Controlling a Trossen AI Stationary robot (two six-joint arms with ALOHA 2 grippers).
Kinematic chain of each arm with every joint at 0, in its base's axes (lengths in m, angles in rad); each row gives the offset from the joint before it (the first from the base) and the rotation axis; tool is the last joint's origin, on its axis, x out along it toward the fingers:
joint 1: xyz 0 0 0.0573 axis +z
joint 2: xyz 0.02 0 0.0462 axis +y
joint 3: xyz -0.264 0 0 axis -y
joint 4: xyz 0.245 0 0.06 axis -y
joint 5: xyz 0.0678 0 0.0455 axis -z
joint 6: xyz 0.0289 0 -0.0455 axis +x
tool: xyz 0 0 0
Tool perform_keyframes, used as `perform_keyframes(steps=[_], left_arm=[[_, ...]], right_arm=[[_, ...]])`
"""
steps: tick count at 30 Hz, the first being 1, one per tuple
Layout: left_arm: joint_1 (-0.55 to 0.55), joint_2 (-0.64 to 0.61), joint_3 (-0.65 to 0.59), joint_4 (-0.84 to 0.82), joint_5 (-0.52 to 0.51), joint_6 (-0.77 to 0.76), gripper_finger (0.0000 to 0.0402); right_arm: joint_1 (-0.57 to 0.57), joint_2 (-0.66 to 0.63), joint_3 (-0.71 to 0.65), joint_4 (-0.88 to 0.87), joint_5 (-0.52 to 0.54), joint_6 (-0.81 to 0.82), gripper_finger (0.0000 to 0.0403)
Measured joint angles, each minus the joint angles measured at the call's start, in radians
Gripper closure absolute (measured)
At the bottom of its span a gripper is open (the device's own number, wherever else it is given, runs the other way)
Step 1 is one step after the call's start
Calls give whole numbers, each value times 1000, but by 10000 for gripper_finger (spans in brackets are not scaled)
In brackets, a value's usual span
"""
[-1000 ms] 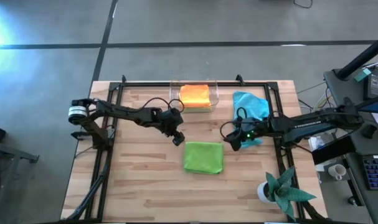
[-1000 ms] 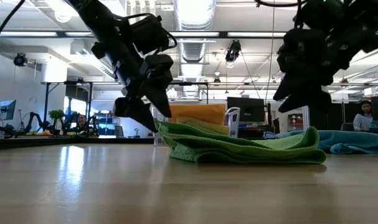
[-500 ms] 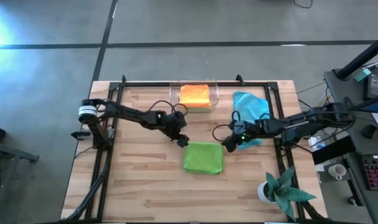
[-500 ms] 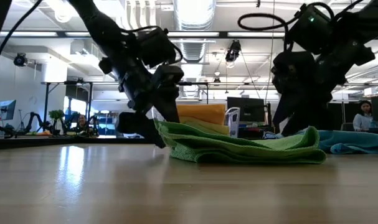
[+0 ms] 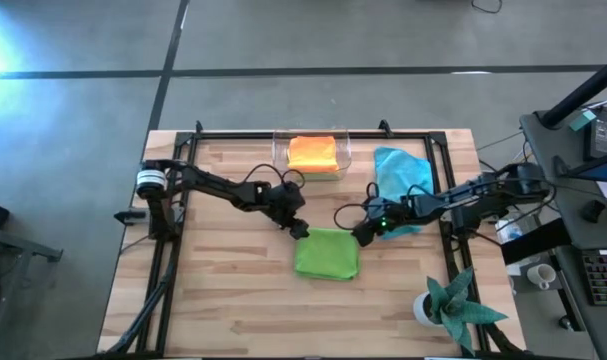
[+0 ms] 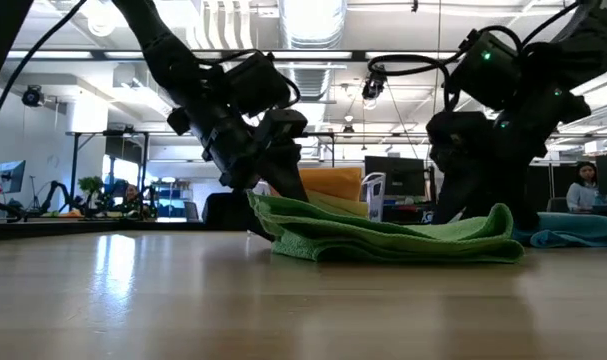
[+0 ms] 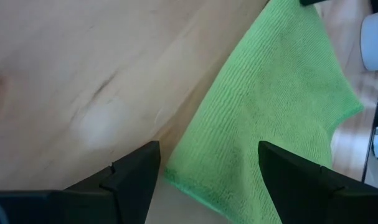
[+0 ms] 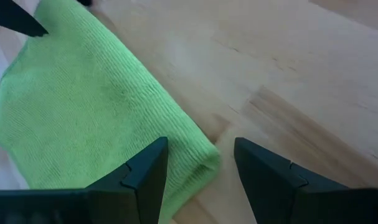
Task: Fold microfiber towels
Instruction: Put the green microfiber towel into the transparent bin
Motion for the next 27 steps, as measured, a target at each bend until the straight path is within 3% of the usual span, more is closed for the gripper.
perform_keyframes(steps=[7, 13, 27], left_arm=[[-2, 10, 6, 6, -3, 7, 150], [-2, 11, 4, 17, -14, 10, 202], [-4, 12, 3, 124, -13, 3, 343]], right_arm=[[-1, 45, 3, 59, -39, -5, 218], [-1, 48, 3, 57, -103, -37, 238], [3, 62, 69, 37, -115, -152, 382]])
